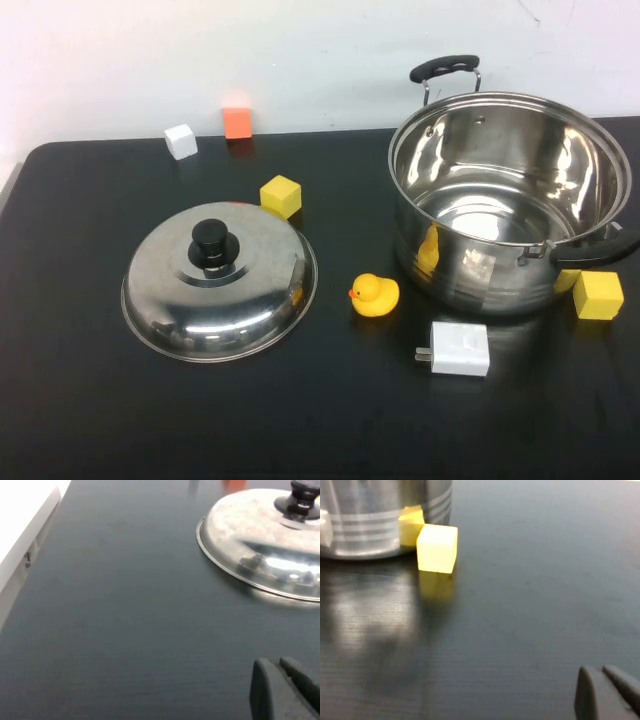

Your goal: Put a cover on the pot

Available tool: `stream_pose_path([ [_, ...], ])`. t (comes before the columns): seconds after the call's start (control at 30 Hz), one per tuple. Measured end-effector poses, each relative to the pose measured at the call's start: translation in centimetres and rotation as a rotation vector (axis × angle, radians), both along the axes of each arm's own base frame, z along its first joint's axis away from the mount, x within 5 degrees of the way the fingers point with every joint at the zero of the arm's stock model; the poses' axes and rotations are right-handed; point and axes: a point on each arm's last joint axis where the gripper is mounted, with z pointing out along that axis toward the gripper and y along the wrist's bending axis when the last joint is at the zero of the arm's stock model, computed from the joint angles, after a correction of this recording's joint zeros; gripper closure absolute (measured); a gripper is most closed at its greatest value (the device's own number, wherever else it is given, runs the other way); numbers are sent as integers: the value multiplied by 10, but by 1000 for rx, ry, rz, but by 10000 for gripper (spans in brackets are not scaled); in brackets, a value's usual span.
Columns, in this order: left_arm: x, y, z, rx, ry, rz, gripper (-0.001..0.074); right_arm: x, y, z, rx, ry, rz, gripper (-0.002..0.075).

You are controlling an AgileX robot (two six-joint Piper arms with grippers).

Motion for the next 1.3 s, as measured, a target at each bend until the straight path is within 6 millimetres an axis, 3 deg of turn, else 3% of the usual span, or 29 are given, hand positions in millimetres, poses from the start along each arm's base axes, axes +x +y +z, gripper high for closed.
stream_pose_path([
  [0.9,0,0,0,-5,-1,0,737,0,0,0,0,0,0,728],
  [1.1,0,-2,0,-168,14,23,737,0,0,0,0,0,0,728],
  [1.3,0,-3,0,-209,18,29,737,0,0,0,0,0,0,728],
])
